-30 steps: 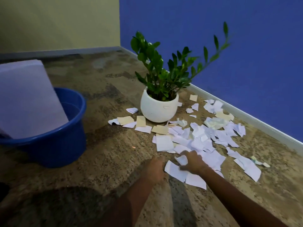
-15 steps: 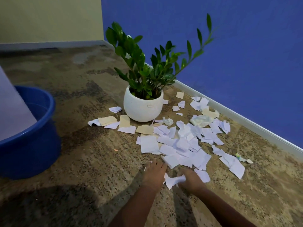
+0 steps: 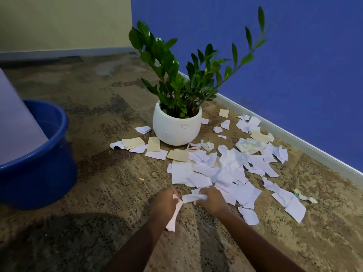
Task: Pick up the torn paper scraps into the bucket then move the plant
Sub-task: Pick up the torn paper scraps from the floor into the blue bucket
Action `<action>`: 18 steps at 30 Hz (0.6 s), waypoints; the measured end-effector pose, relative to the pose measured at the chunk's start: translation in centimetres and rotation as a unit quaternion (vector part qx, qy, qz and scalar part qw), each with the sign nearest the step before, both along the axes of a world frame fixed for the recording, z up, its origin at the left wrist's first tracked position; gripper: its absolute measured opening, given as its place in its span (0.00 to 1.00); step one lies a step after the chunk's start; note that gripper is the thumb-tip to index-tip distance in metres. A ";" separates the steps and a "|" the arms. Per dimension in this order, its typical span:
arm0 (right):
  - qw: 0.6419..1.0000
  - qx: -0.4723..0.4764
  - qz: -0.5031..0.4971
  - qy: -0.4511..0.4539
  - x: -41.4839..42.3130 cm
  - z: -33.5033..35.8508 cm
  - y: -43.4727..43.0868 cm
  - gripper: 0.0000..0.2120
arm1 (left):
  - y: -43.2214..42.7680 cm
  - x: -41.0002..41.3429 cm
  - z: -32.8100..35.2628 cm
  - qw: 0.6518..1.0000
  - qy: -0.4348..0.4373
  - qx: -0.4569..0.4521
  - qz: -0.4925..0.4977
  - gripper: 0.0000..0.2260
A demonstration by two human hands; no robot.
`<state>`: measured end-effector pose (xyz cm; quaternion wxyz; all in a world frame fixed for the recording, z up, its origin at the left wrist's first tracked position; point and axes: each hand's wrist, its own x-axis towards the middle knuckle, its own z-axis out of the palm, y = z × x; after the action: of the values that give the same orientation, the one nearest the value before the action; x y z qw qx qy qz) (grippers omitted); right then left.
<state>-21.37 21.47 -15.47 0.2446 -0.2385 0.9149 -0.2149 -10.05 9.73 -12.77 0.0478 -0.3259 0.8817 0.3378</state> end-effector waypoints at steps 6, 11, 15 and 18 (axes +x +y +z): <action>1.000 -0.019 0.007 0.014 0.4 0.1 0.3 0.08 | -2.0 -1.0 2.1 0.998 0.034 0.015 0.043 0.11; 0.996 -0.087 0.020 0.028 0.7 2.6 -1.8 0.21 | -3.4 -2.6 4.9 0.998 -0.017 0.040 0.051 0.14; 0.988 -0.131 0.060 0.049 1.6 4.8 -5.0 0.15 | -4.8 -3.2 7.6 0.993 -0.026 0.042 0.103 0.16; 0.982 -0.135 0.103 0.079 2.7 5.9 -7.6 0.11 | -6.0 -3.6 9.3 0.984 -0.003 0.112 0.140 0.18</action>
<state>-18.69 13.86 -9.52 0.1575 -0.3784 0.8646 -0.2904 -13.67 3.68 -3.50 0.0384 -0.4400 0.7836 0.4370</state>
